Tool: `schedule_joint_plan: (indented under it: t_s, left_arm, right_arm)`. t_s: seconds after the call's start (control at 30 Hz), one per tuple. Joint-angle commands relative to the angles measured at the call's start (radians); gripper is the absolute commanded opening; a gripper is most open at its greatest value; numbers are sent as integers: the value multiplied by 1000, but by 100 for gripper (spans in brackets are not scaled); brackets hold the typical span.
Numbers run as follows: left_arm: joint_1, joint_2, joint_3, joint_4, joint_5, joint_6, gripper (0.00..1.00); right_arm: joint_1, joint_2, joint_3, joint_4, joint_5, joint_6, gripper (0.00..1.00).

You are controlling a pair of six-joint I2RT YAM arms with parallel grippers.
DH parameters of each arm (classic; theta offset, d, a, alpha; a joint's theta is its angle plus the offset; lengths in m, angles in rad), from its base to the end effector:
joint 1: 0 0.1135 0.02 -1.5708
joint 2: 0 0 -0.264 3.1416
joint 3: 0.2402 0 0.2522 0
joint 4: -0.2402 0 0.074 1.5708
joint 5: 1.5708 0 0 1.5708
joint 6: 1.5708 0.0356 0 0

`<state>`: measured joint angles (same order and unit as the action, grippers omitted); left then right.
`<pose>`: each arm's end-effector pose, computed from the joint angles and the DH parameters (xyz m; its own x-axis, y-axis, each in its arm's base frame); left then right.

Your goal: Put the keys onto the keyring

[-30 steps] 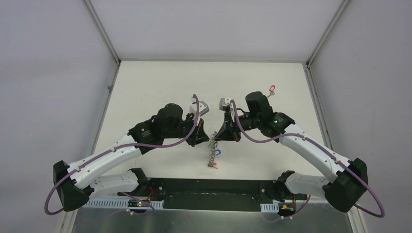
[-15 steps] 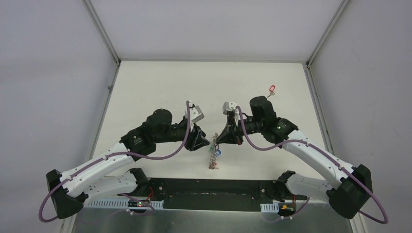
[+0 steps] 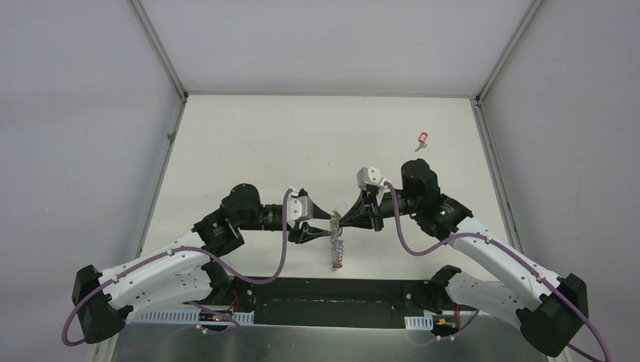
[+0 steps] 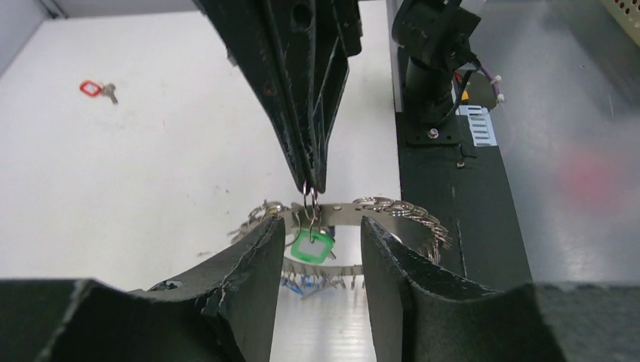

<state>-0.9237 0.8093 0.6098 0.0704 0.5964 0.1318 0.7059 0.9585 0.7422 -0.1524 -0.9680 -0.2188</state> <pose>0.1001 -0.1656 0.3015 0.0539 0.1090 -0.9926 0.9975 0.0404 0.0586 0.1395 0.1574 0.3016 -0.0610 -0.2137 -0.9750 -0.9894 -0.1161 0.0873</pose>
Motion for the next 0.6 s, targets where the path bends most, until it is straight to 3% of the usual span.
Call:
schedule_joint_plan:
  t_s: [0.0,0.23,0.57]
  left_arm:
    - [-15,24,22,125,74,89,42]
    - [-20,71,39,124,106,89,32]
    - [-24,82,40,129,47,75,21]
  right_arm:
    - [6,-19,16,98,-65,-28,0]
    - [6,-16,24,97,-63,-23,0]
    - [6,-10,35,90,-73,-19,0]
